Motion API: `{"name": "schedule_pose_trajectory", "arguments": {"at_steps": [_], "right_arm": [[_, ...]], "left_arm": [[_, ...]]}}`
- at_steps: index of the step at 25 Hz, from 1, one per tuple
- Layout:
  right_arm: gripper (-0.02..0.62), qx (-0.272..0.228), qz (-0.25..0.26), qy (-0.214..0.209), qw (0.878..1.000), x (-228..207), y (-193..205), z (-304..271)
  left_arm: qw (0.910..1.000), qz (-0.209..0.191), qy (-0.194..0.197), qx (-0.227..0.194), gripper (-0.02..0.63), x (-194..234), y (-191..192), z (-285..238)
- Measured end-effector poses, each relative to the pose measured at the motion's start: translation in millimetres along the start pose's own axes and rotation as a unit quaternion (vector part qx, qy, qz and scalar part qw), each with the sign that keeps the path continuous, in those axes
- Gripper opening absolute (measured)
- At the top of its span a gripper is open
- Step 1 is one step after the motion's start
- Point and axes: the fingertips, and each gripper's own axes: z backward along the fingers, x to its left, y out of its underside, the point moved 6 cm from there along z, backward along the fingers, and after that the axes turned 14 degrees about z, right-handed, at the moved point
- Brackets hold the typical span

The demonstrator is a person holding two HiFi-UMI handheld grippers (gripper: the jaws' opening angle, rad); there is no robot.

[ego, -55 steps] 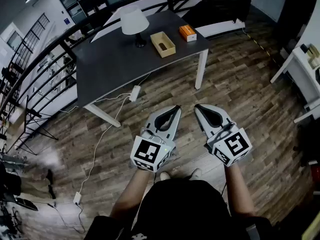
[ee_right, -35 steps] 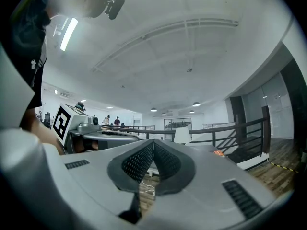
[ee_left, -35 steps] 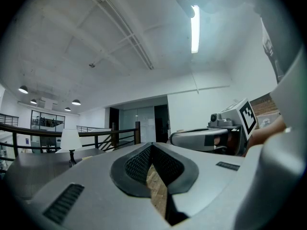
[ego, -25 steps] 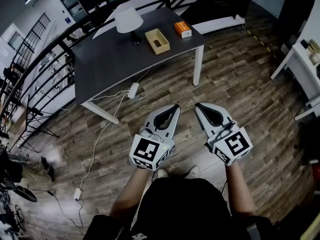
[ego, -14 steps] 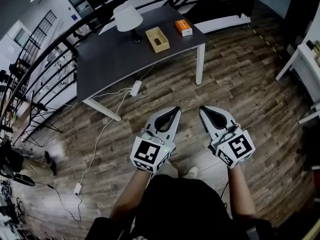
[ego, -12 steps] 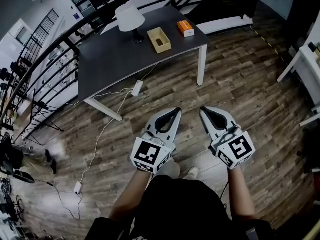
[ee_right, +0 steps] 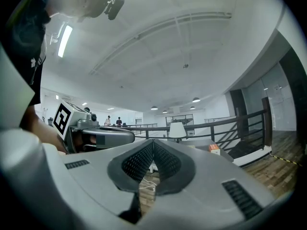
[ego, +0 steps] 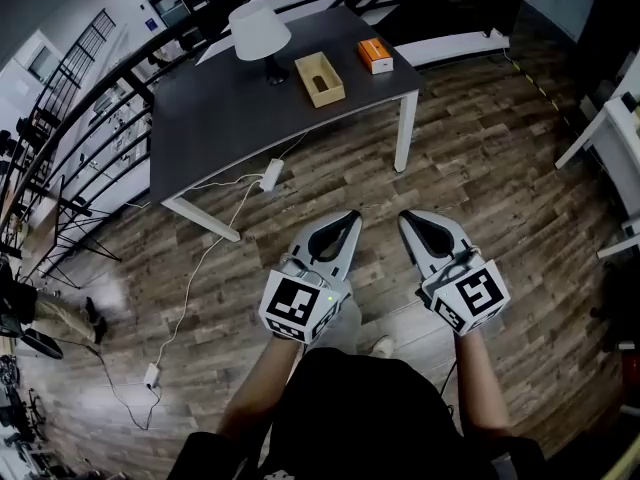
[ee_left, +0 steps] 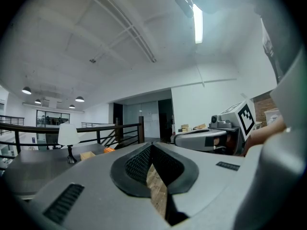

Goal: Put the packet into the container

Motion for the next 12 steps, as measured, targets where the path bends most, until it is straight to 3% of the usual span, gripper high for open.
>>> {"name": "schedule_pose_trajectory", "arguments": {"at_steps": [8, 12], "right_arm": [[0.006, 0.013, 0.000, 0.006, 1.000, -40.9, 9.4, -79.7], [0.006, 0.003, 0.000, 0.011, 1.000, -59.8, -2.8, -126.7]], "left_arm": [[0.9992, 0.034, 0.012, -0.015, 0.006, 74.6, -17.1, -47.3], [0.9992, 0.028, 0.020, -0.020, 0.006, 115.9, -37.2, -67.5]]}}
